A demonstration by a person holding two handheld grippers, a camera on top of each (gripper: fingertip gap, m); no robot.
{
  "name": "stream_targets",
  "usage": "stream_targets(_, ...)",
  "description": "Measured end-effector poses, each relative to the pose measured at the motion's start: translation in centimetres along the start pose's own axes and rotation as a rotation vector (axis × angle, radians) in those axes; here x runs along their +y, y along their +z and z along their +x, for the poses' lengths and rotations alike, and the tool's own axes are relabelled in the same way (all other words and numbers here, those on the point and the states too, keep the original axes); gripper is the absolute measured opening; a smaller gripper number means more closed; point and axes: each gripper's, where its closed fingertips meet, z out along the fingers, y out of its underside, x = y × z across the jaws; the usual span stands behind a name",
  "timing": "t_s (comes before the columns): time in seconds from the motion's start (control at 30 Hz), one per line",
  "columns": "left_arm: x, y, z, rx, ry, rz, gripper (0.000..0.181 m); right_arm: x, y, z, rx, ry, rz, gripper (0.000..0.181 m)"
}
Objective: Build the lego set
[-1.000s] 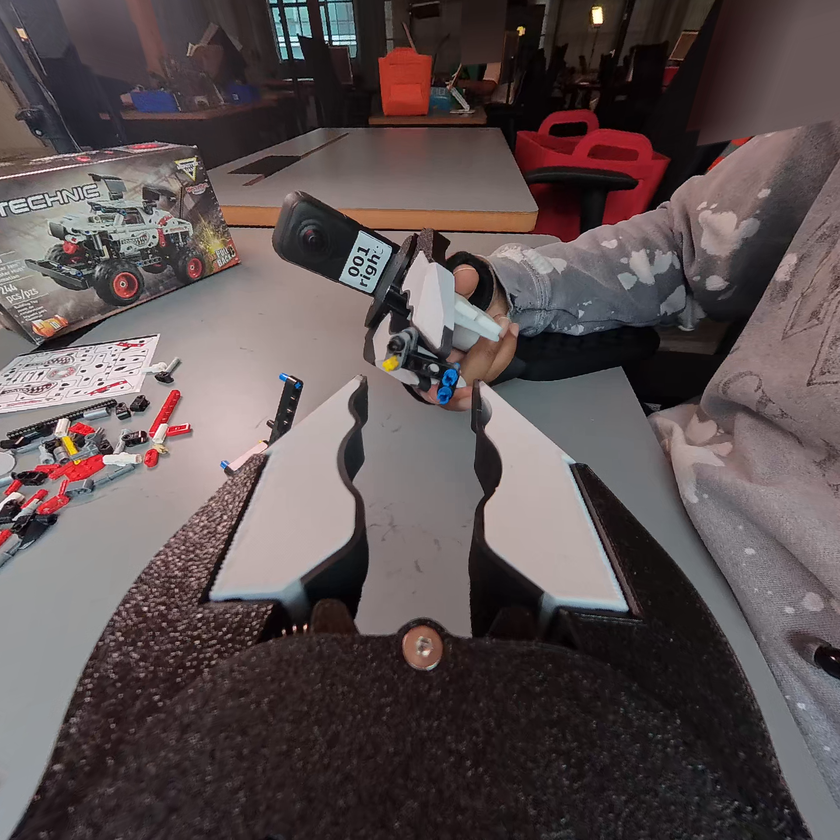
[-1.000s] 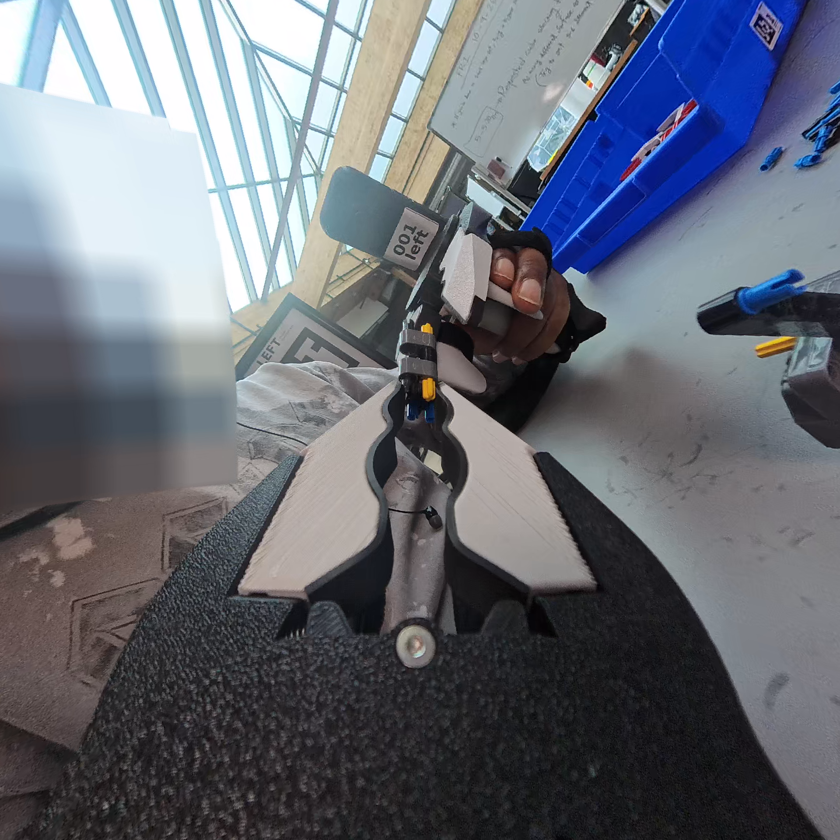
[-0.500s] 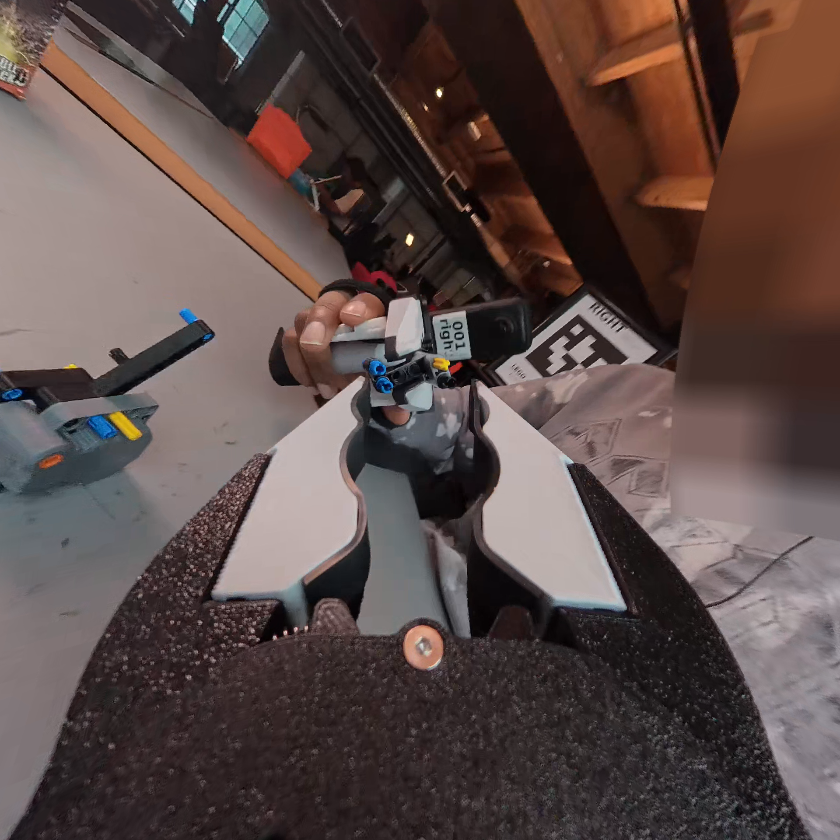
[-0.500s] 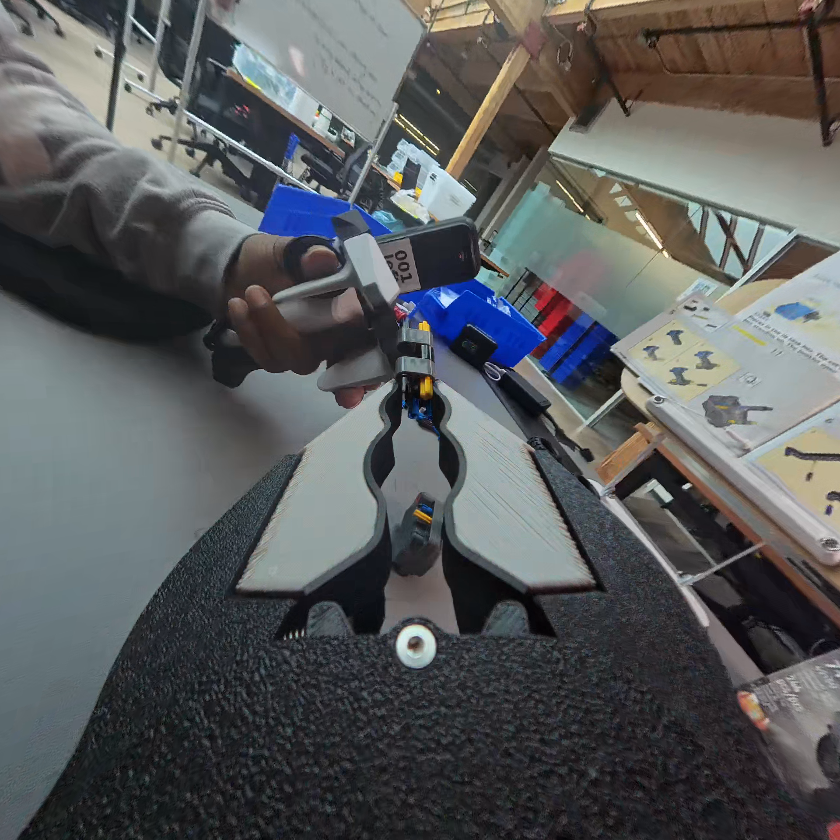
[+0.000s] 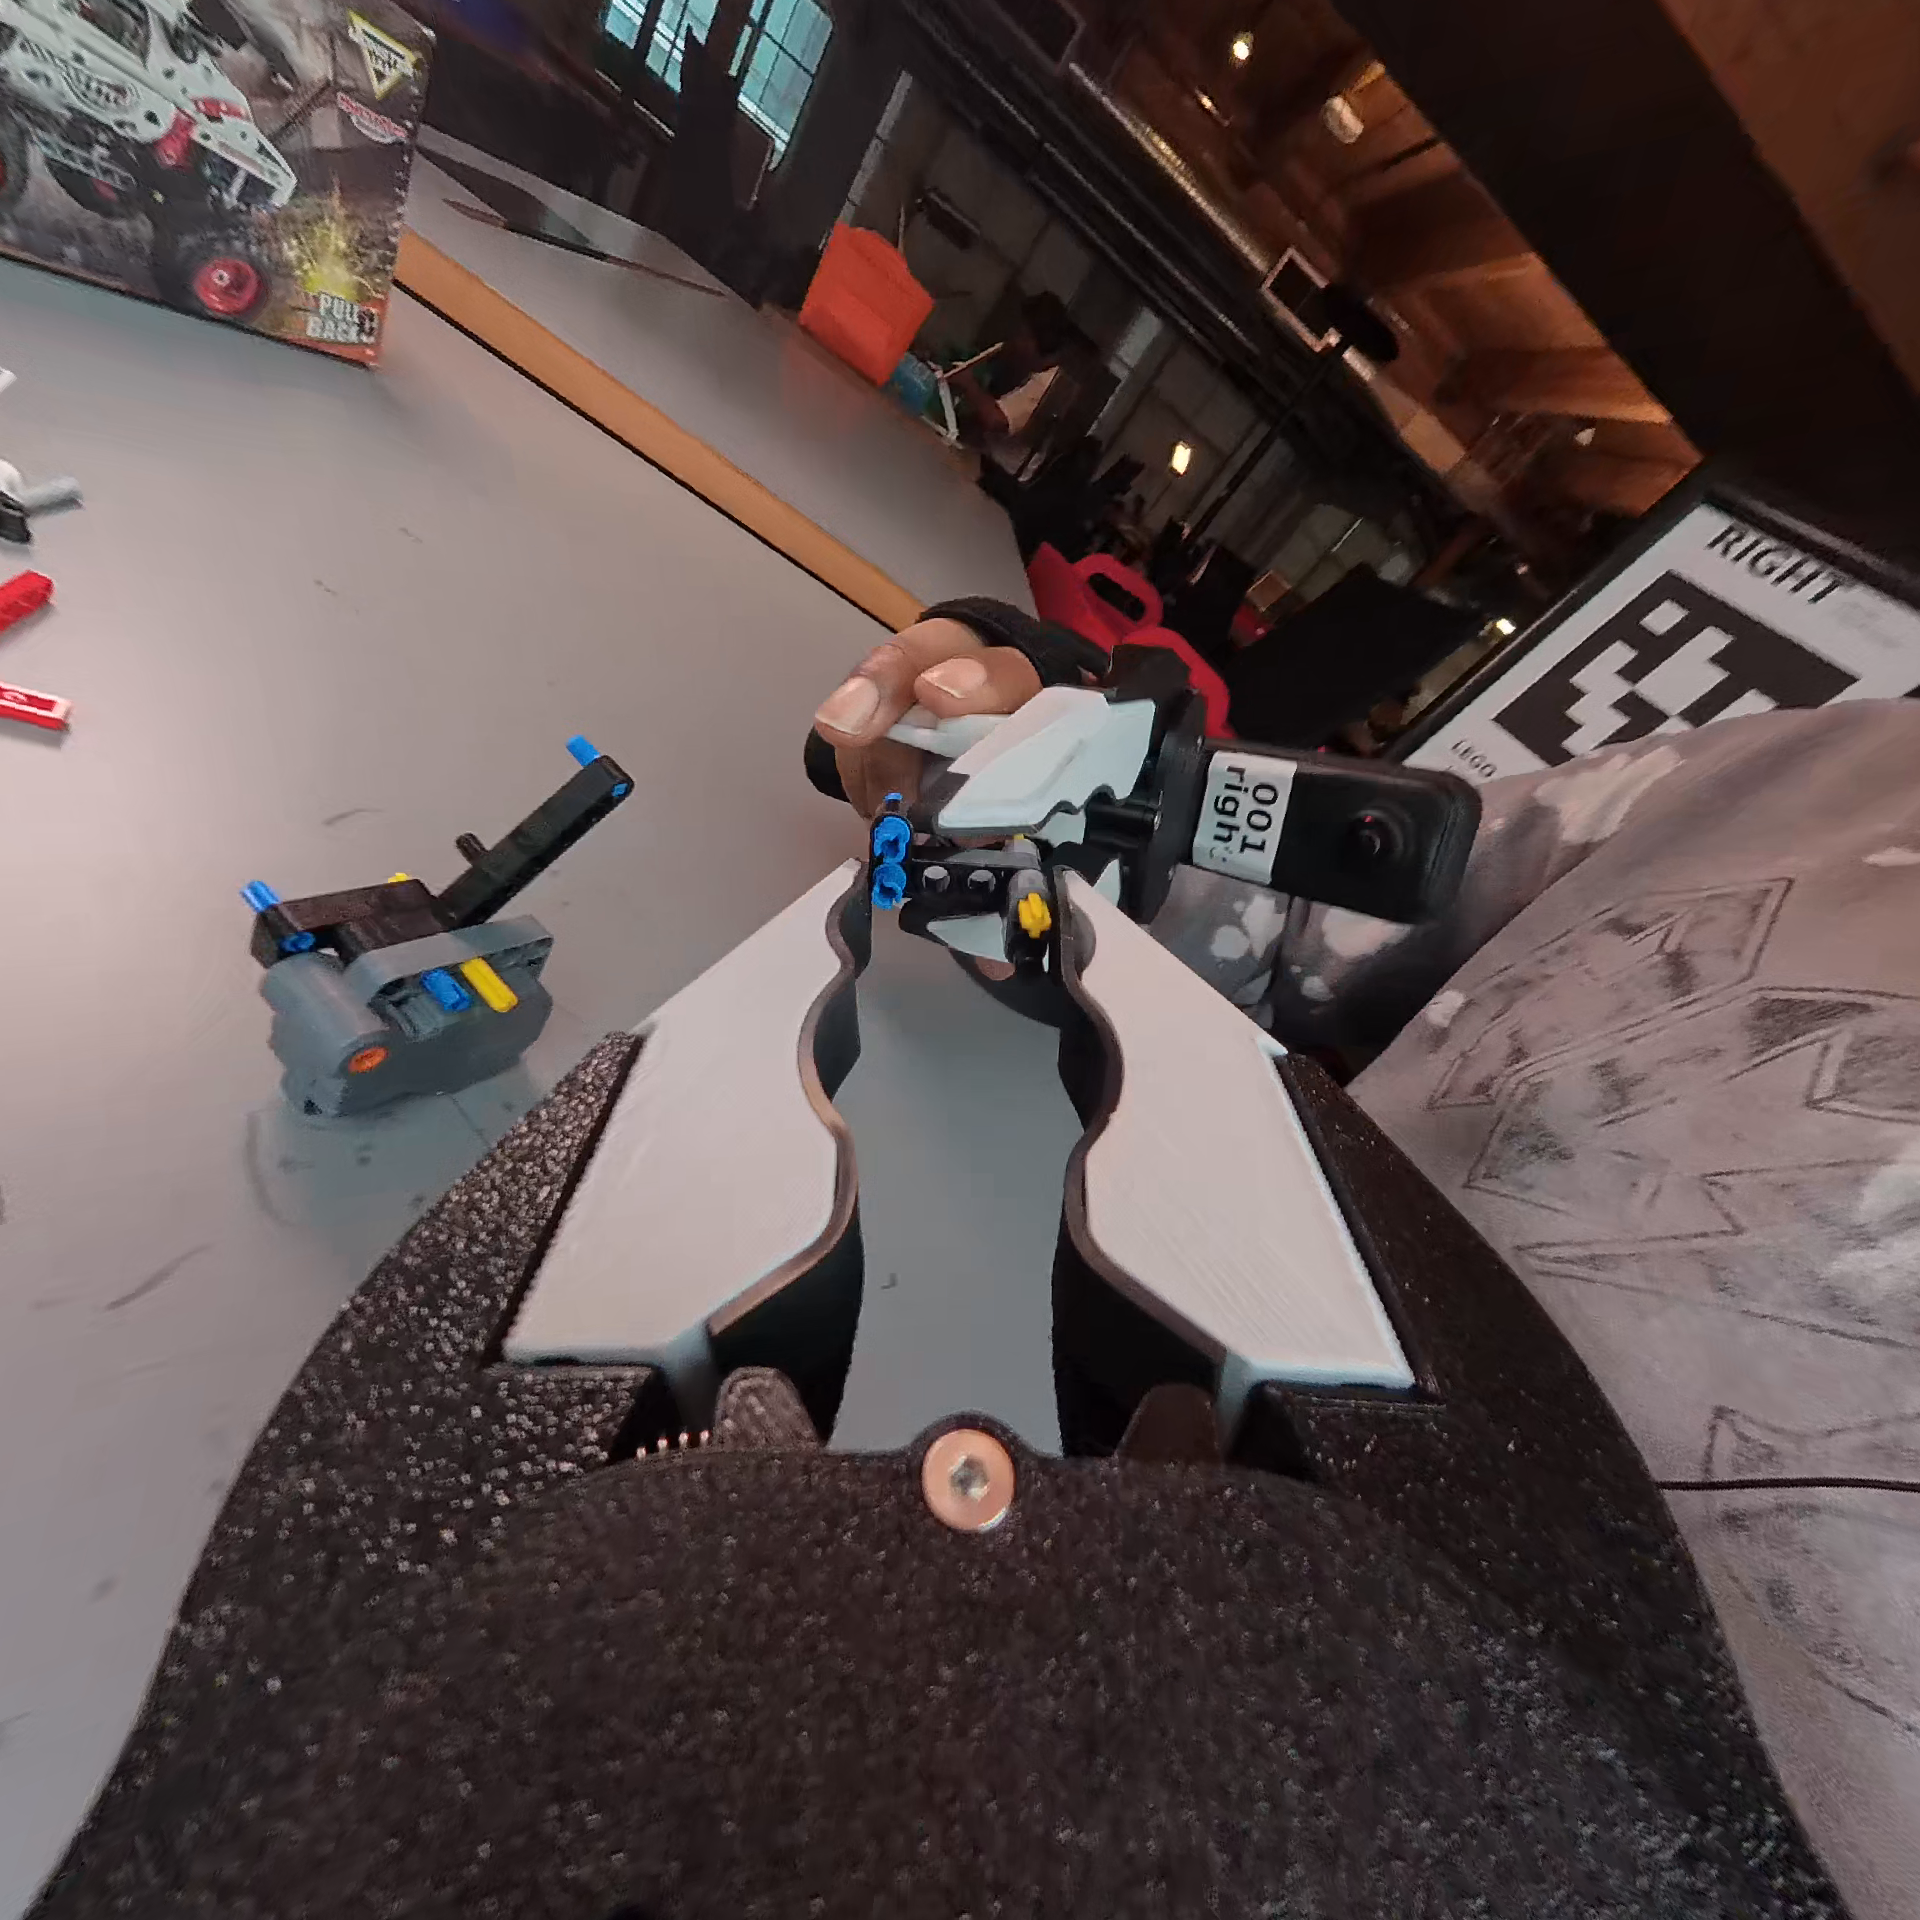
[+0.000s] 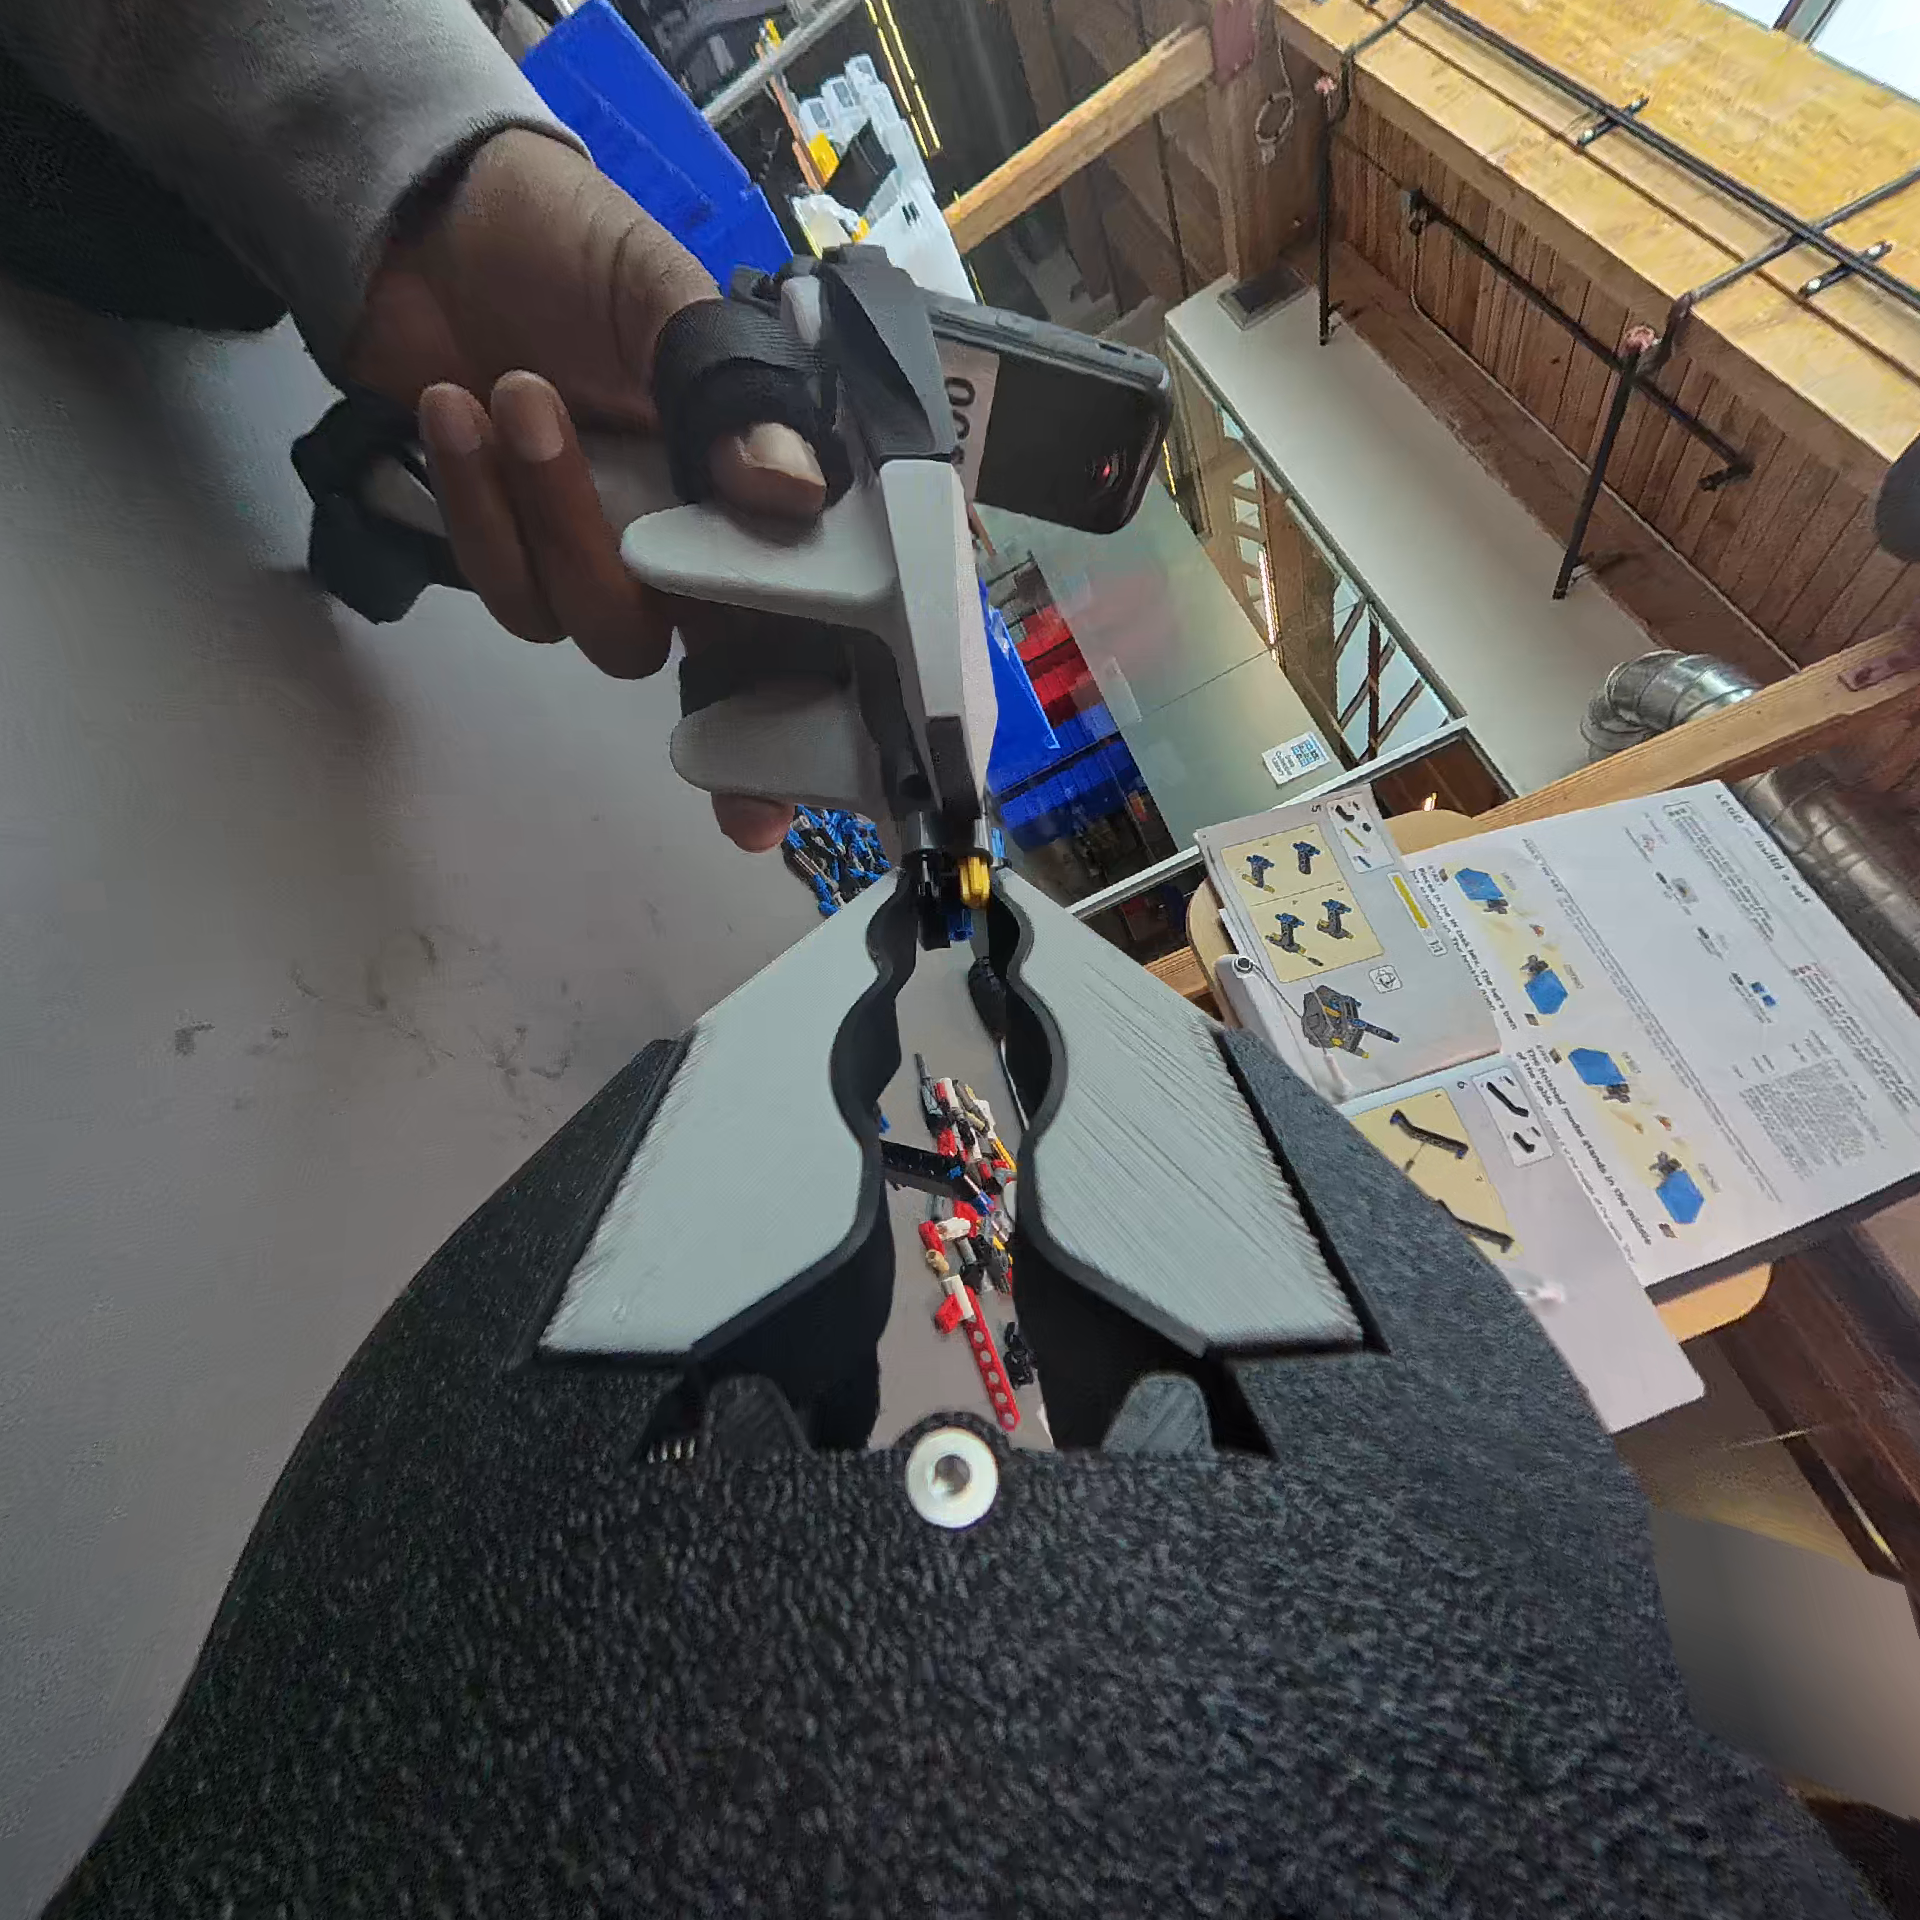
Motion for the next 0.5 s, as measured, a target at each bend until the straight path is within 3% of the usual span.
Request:
stream_targets(0.17,-0.3,-1.2,-2.1,-0.247,0.321,-0.058,0.033,0.4,-0.1,0.2,-0.122,0.399,0.024,0.041)
stream_targets(0.33,0.0,-1.8,-3.6,-0.467,0.647,-0.158,0.034,1.8,-0.3,1.7,-0.189,0.902,0.014,0.038)
stream_targets(0.5,1.9,-1.0,-4.7,-0.535,0.79,-0.285,0.035,3.3,0.7,-0.3,-0.26,1.141,-0.156,0.037)
